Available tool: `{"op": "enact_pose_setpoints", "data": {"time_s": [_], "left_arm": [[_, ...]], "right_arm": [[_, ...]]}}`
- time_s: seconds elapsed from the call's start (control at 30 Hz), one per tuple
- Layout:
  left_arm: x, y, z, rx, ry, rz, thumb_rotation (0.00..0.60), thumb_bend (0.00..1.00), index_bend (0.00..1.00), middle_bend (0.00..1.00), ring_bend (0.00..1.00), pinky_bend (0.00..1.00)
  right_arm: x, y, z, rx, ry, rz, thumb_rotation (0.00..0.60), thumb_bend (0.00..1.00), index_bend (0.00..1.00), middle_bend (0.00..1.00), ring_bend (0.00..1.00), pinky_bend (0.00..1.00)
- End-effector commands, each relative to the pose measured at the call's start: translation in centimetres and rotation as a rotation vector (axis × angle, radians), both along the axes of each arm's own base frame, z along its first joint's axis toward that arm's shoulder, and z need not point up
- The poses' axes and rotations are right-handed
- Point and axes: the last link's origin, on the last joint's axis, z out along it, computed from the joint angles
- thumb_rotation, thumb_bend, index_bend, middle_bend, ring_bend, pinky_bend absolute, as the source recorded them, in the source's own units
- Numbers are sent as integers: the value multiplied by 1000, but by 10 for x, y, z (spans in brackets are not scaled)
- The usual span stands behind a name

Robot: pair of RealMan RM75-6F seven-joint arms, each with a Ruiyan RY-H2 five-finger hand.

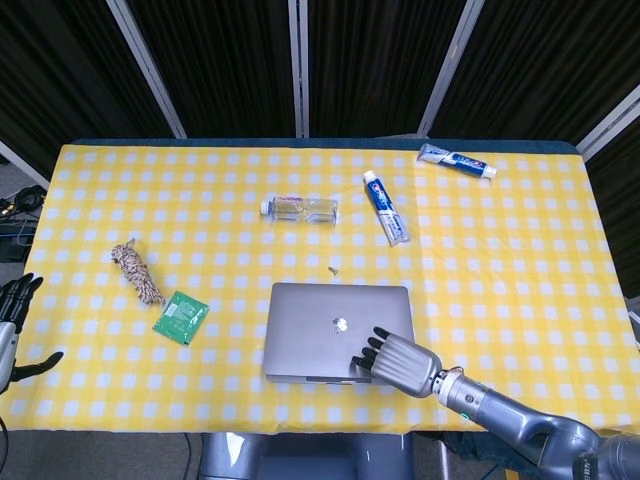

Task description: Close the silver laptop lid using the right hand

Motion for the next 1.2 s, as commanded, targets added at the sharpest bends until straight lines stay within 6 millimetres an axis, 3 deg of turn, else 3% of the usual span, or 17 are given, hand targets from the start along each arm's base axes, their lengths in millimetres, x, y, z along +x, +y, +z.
{"op": "enact_pose_setpoints", "data": {"time_s": [0.03, 0.3, 0.4, 0.63, 0.67, 0.7, 0.8, 0.87, 0.9, 1.03, 1.2], "left_arm": [[0, 0, 0, -1, 0, 1, 600, 0, 0, 0, 0, 0], [-1, 0, -1, -6, -1, 5, 600, 0, 0, 0, 0, 0], [-1, 0, 0, -5, -3, 8, 600, 0, 0, 0, 0, 0], [-1, 0, 3, 1, -16, 3, 600, 0, 0, 0, 0, 0], [-1, 0, 4, 2, -18, 0, 600, 0, 0, 0, 0, 0], [0, -1, 4, 2, -19, -2, 600, 0, 0, 0, 0, 0], [1, -3, 6, 8, -22, -8, 600, 0, 0, 0, 0, 0], [2, -3, 6, 9, -26, -12, 600, 0, 0, 0, 0, 0], [2, -4, 6, 9, -25, -15, 600, 0, 0, 0, 0, 0], [4, -6, 9, 29, -26, -42, 600, 0, 0, 0, 0, 0], [4, -12, 9, 40, -30, -58, 600, 0, 0, 0, 0, 0]], "right_arm": [[-10, 4, -8, 19, 29, -6, 600, 1000, 209, 300, 274, 246], [-21, 7, -20, 27, 39, -21, 600, 1000, 210, 294, 271, 246], [-19, 6, -17, 3, 14, -9, 600, 1000, 209, 296, 271, 246], [-2, -4, 40, -158, -161, 31, 600, 988, 182, 243, 236, 240], [-2, -7, 53, -197, -183, 35, 600, 930, 176, 211, 213, 223], [-3, -8, 61, -217, -194, 34, 600, 809, 164, 174, 178, 191], [-16, -10, 89, -316, -240, -5, 600, 308, 73, 53, 51, 55], [-32, -8, 106, -397, -255, -75, 600, 88, 15, 6, 4, 5], [-40, -7, 113, -429, -261, -113, 600, 28, 2, 0, 0, 0], [-70, 7, 135, -548, -345, -287, 600, 0, 0, 0, 0, 0], [-101, 32, 144, -632, -482, -487, 600, 0, 0, 0, 0, 0]]}}
